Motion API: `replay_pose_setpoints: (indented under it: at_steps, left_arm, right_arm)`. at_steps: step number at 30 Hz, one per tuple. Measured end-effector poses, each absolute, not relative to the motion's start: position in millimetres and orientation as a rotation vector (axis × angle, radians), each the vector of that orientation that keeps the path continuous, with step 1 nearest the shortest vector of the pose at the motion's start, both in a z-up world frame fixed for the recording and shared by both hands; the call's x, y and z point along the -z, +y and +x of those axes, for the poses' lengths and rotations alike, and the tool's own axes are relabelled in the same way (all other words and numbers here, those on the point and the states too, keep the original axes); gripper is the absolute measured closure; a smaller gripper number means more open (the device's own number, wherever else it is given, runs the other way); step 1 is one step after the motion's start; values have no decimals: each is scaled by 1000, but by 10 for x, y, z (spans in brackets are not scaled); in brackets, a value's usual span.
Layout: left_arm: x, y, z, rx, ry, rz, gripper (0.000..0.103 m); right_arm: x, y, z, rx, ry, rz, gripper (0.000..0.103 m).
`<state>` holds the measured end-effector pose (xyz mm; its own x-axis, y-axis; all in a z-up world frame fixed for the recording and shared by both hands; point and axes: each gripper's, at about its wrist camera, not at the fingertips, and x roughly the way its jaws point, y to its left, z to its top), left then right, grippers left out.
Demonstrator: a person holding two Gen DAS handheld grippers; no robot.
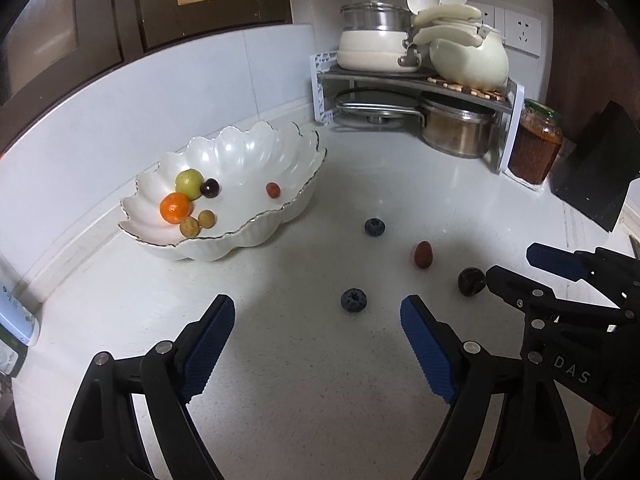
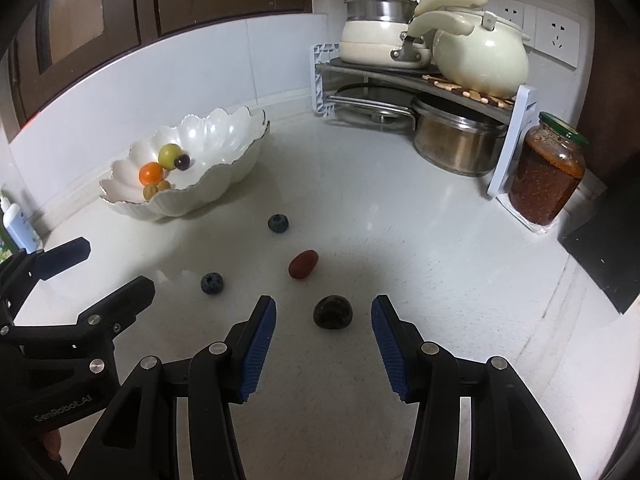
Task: Organize fruits
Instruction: 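Move the left tool toward a blueberry while the right tool approaches another dark plum, then close the left tool on the blueberry while the right tool closes on the plum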
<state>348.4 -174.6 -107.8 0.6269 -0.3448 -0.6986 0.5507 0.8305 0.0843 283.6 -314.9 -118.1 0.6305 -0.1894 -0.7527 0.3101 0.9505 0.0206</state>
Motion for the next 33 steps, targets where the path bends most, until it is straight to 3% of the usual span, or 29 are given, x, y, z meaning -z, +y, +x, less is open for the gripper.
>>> replay_pose_setpoints:
  at_steps: [33]
  left_arm:
    - [1594,-2139,3855,562,881,356,39]
  right_arm:
    - [1601,-3387,3085,261,915,225,52]
